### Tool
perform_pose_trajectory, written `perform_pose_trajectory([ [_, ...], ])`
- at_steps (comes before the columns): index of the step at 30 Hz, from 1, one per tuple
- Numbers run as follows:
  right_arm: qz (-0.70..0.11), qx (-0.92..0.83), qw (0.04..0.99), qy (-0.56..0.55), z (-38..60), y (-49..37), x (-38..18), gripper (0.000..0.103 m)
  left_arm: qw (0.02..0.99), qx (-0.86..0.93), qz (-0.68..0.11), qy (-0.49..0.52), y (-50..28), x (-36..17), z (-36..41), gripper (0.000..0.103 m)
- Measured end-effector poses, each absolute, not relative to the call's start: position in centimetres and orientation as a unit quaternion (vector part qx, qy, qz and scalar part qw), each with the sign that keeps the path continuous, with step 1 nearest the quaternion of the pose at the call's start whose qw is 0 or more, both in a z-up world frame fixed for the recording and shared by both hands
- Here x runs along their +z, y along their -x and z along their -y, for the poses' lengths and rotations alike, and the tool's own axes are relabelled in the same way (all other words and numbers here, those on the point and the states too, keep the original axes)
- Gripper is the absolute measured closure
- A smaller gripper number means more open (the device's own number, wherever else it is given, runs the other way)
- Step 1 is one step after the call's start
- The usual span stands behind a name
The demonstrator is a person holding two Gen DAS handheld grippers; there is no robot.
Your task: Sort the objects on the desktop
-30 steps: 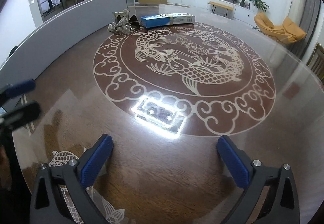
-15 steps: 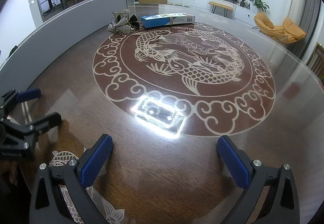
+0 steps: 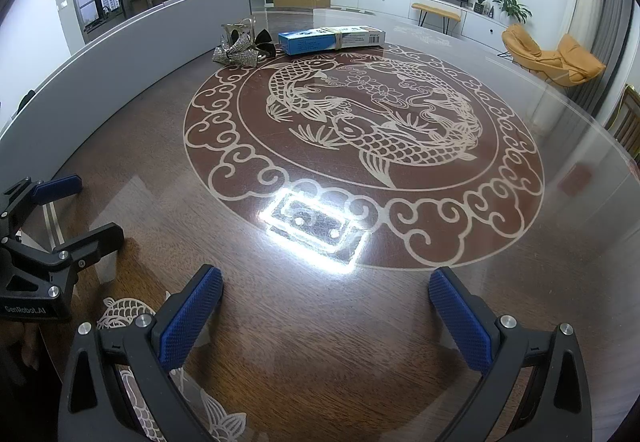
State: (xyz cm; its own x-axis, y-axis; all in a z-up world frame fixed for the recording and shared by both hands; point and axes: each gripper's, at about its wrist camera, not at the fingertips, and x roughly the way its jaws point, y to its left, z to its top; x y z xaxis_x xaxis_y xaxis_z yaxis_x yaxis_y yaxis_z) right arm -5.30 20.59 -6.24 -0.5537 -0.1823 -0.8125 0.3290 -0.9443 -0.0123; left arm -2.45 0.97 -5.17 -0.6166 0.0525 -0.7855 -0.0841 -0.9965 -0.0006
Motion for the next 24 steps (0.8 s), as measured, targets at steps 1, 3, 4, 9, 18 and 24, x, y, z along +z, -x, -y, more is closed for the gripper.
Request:
perform_pose_trajectory([
  [1,-0.082,-0.878,0.146,-0.449,-20.6,5.3,-6.2,0.000,0.040,0.897,-0.019,0.440,2.3,-5.1,-0.9,0.000],
  [3,-0.082,-0.878,0.146,-0.449,-20.6,5.3,-6.2,0.000,0.052,0.892,-0.025,0.449,2.4,-4.9,-0.8,0.000],
  [4,-0.082,-0.878,0.146,-0.449,-20.6,5.3,-6.2,0.000,0.059,0.889,-0.030,0.454,2.6,-4.9,-0.8,0.000],
  [9,-0.082,-0.878,0.145,-0.449,-20.6,5.3,-6.2,0.000,0.029,0.888,-0.013,0.459,2.8,-4.9,1.9,0.000],
  [18,-0.082,-0.878,0.145,-0.449,-20.6,5.3,-6.2,0.000,0.009,0.892,-0.004,0.451,2.8,-5.0,2.7,0.000],
  [24,-0.081,-0.878,0.145,-0.449,-20.6,5.3,-6.2,0.000,0.005,0.893,-0.002,0.450,2.9,-4.9,2.7,0.000],
])
